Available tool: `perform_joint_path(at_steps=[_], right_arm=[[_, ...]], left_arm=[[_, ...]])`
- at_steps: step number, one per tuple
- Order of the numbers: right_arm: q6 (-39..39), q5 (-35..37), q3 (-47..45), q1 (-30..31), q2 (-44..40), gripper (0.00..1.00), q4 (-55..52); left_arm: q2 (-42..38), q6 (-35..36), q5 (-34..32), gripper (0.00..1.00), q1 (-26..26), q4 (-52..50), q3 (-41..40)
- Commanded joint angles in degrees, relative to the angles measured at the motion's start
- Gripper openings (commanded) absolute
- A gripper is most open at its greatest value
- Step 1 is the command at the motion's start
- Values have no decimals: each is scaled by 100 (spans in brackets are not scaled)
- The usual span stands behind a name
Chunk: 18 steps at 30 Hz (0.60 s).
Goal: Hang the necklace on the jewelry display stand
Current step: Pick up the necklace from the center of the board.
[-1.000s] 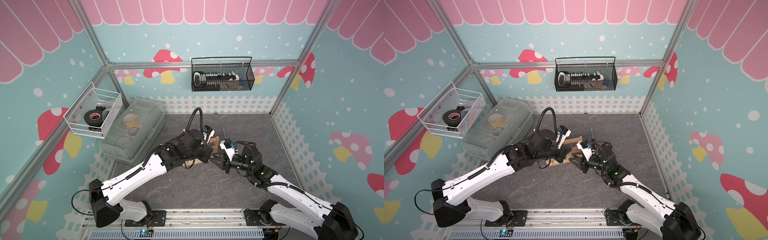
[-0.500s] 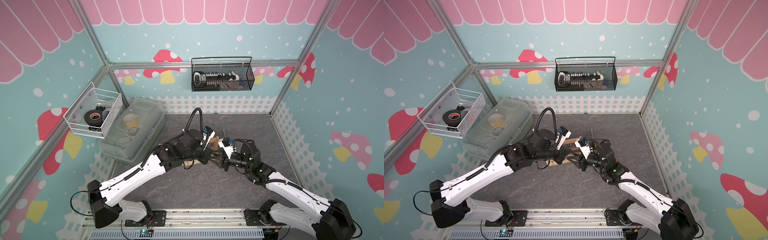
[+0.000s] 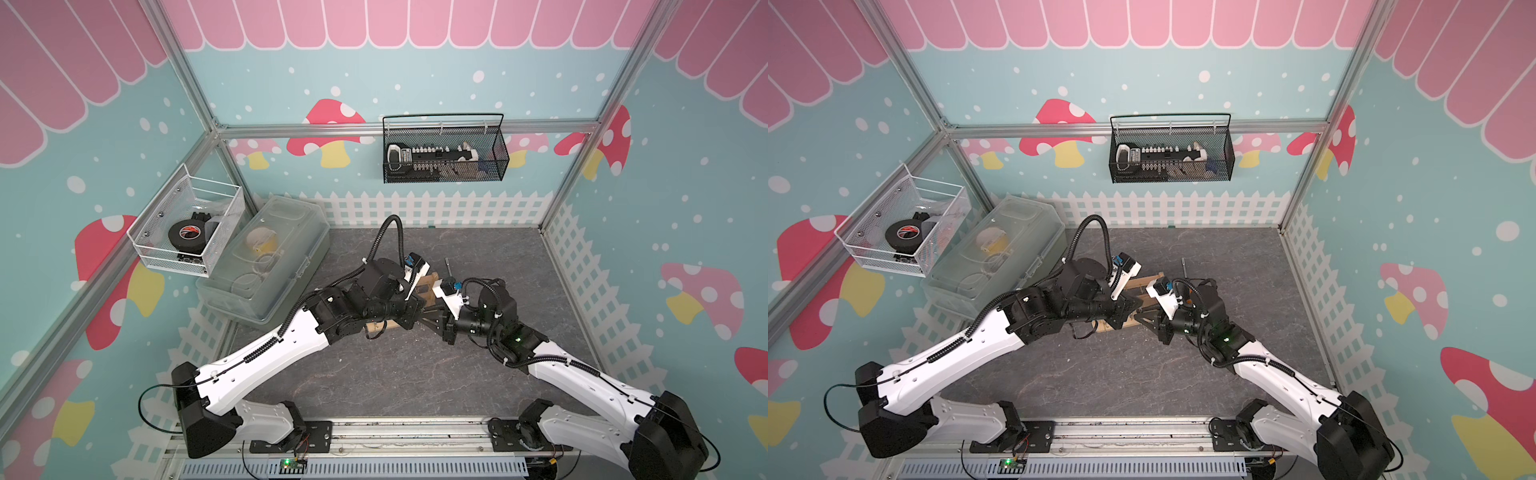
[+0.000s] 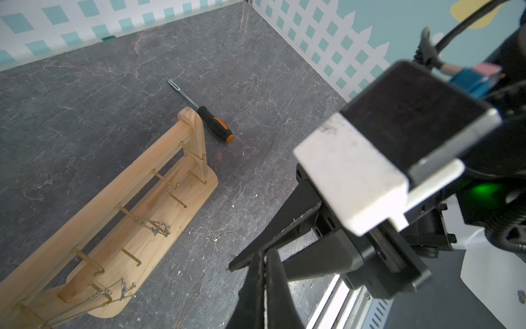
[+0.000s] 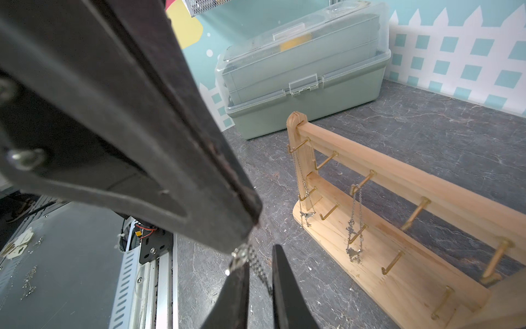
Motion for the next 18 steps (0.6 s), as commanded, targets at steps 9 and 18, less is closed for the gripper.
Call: perform_joint_path(at_steps=[9,18], right_arm=[[-74,-39,103,36,-72,8,65],[-16,-146,100,40,-115,0,56]], left_arm=[[-116,123,-123,0,28,-55,93],[-115,123,-186,0,72,-39,47]])
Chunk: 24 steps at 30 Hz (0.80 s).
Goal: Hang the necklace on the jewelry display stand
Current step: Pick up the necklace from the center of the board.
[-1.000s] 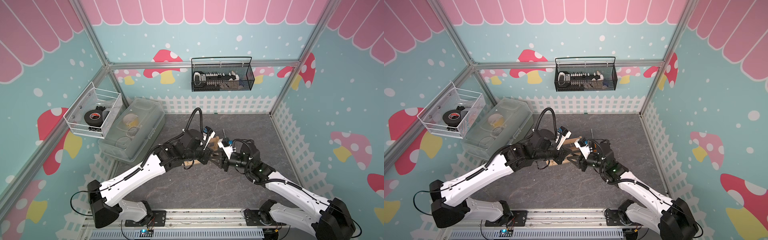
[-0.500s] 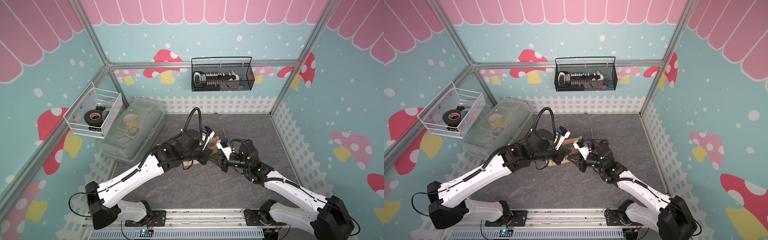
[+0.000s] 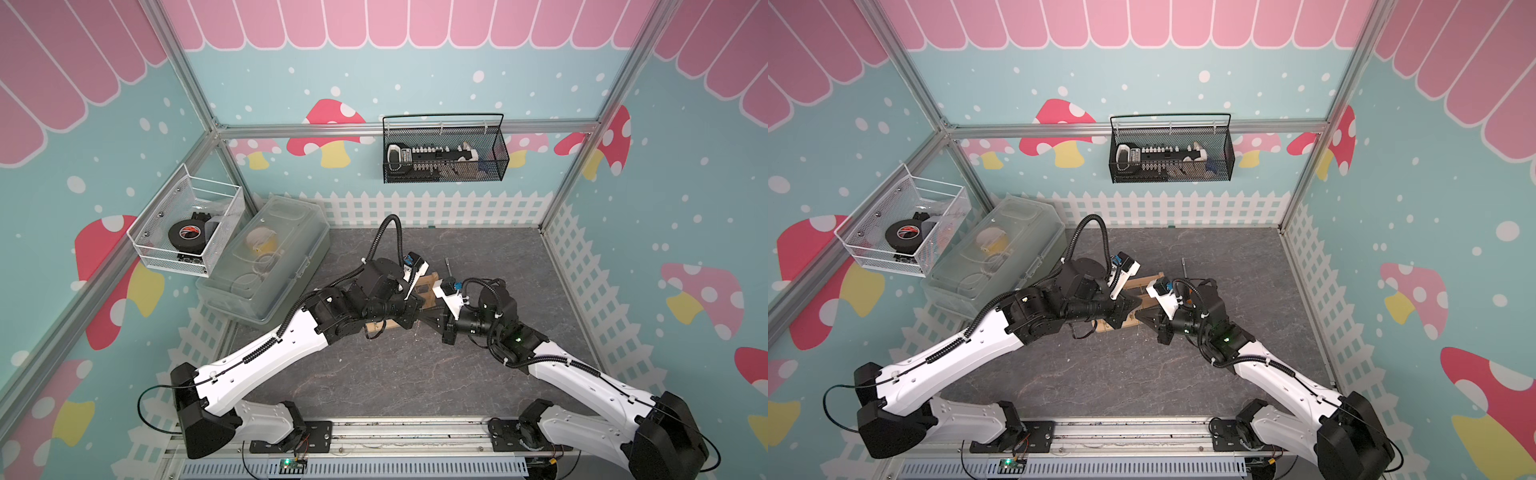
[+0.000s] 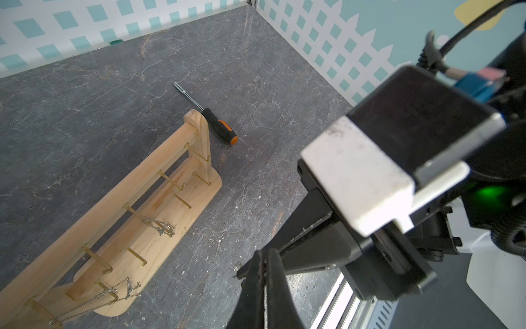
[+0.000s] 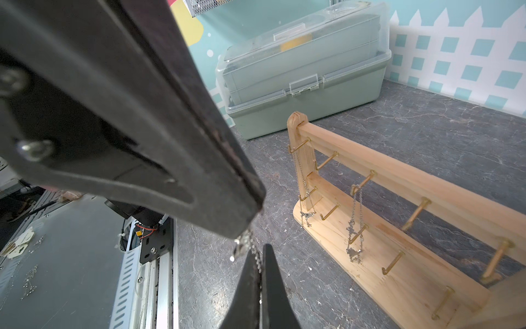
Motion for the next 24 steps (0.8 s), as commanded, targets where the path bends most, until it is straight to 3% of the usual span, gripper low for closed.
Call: perform_joint_path(at_steps=[1,10,13,21,24], right_arm=[[11,-170,92,36,-104,0,84],[871,-466,291,36,-165,0,-68],[1141,-431,442,38,-251,0,-386],[1547,-205,850,-25,-138,0,-1103],[1622,-254,933,-52,-48,0,-1177]], left_arm=[[-98,119,-69,0,61,-22,41],[155,119,-9,0,290,23,5],[235,110,-33,5,292,71,-72],[-17,-46,-61,43,325,142,-385],[-211,-101,-56,46,421,139,-501]])
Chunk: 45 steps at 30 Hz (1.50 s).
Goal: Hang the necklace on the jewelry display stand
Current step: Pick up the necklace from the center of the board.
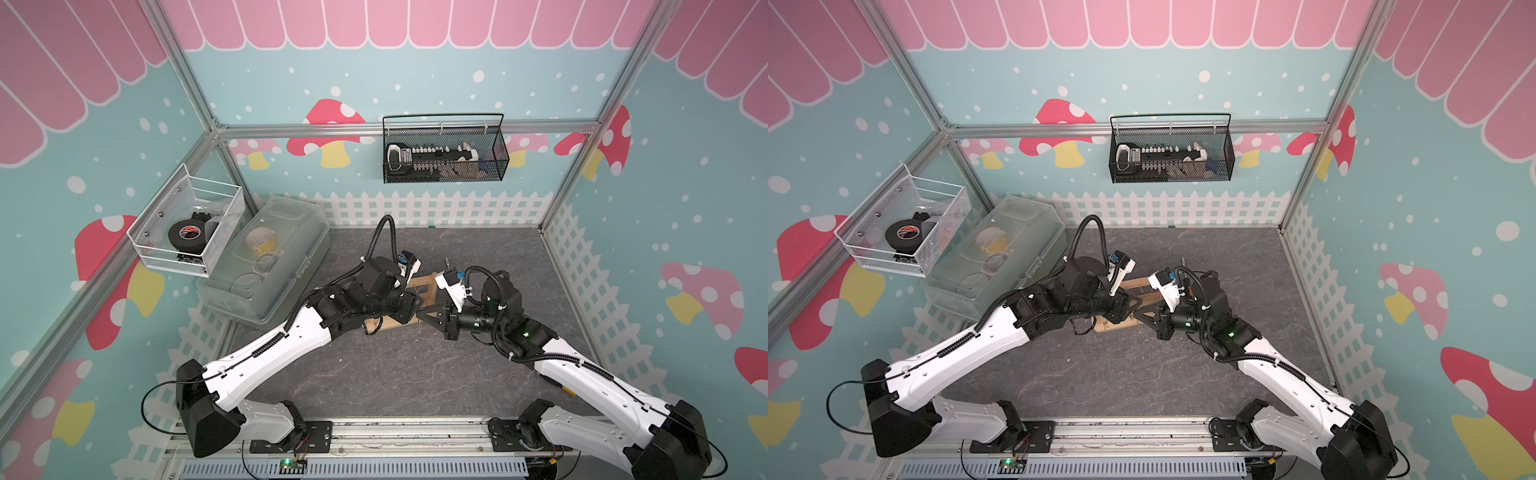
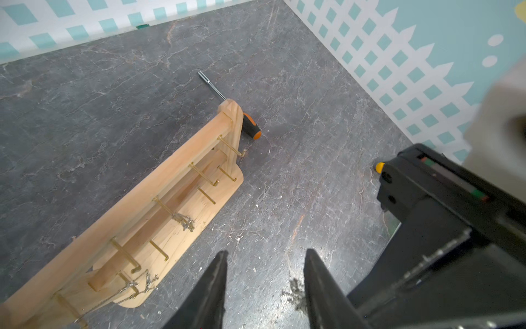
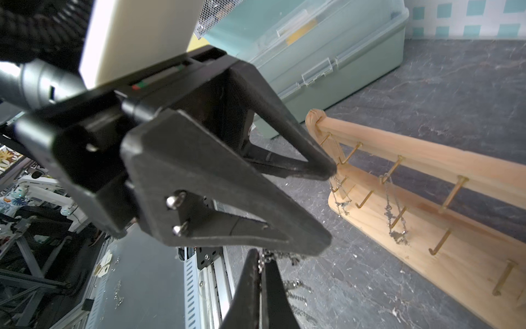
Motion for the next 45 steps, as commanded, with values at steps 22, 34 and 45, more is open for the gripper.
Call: perform_joint_path(at_steps=[22,34,45], right_arm=[[758,45,676,-787,249,0,-397],[787,486,943,-795,-69,0,-1108],[804,556,964,-800,-171,0,-1247]], left_arm=[[-1085,-149,626,40,-19,2213,-2129],[-701,-165,-381,44,-569,3498,-2459],[-530,-98,-871,43,-682,3899,-2370]])
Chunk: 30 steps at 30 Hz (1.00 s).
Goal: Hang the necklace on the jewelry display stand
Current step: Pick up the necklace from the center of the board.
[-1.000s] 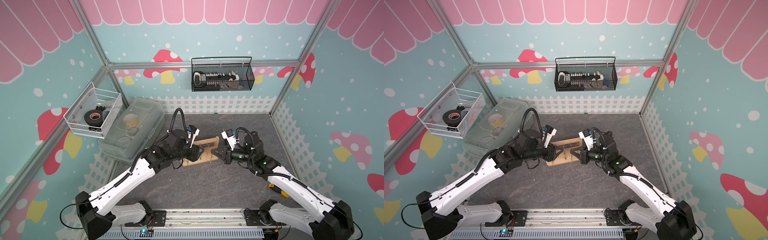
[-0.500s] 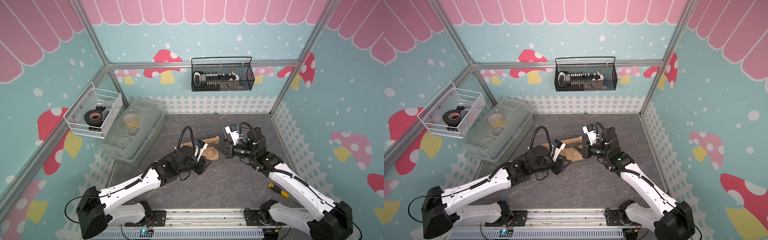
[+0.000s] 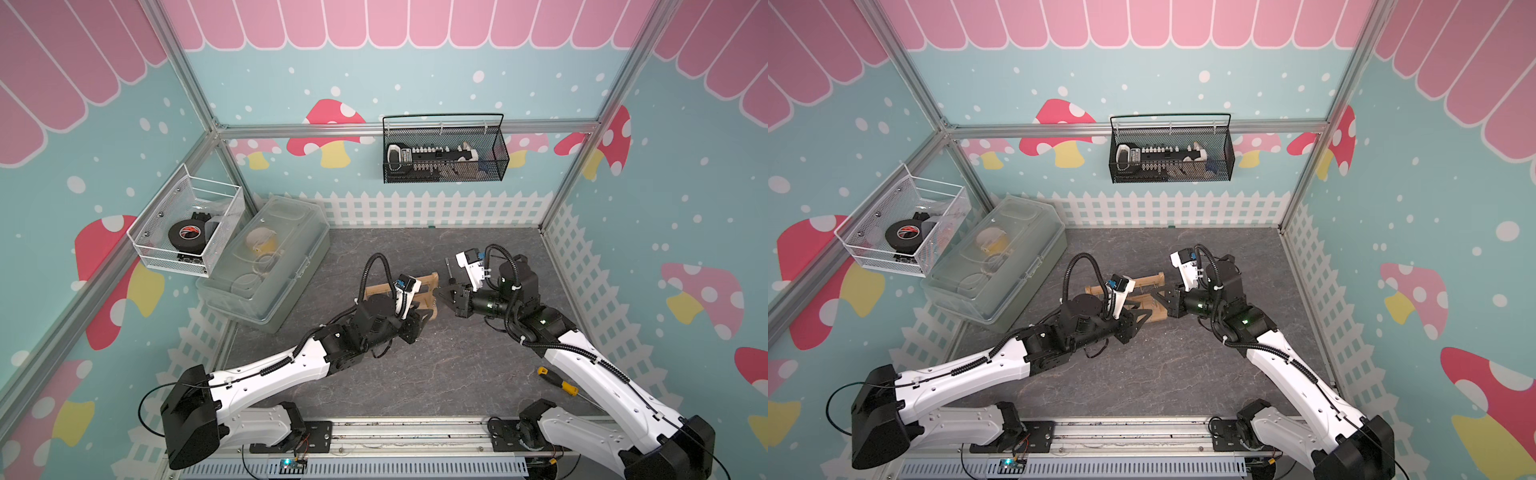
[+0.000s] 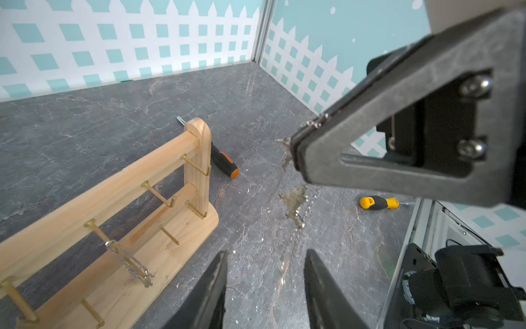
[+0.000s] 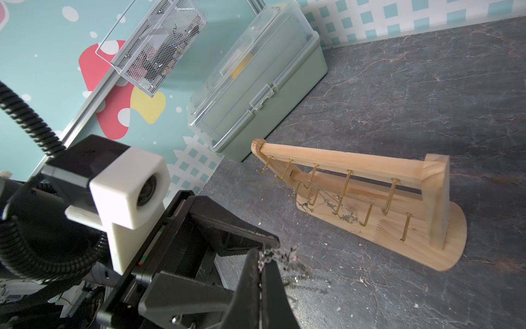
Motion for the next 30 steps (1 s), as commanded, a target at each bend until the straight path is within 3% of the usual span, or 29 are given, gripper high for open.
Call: perform_joint_path(at_steps=[1,30], right_arm=[[76,66,152,-39,-86,0,-96],[199,90,6,-29,-253,0,-62]], left_arm=[[50,98,-231,43,-30,268,80],[397,317,-614,42,-164,465,378]])
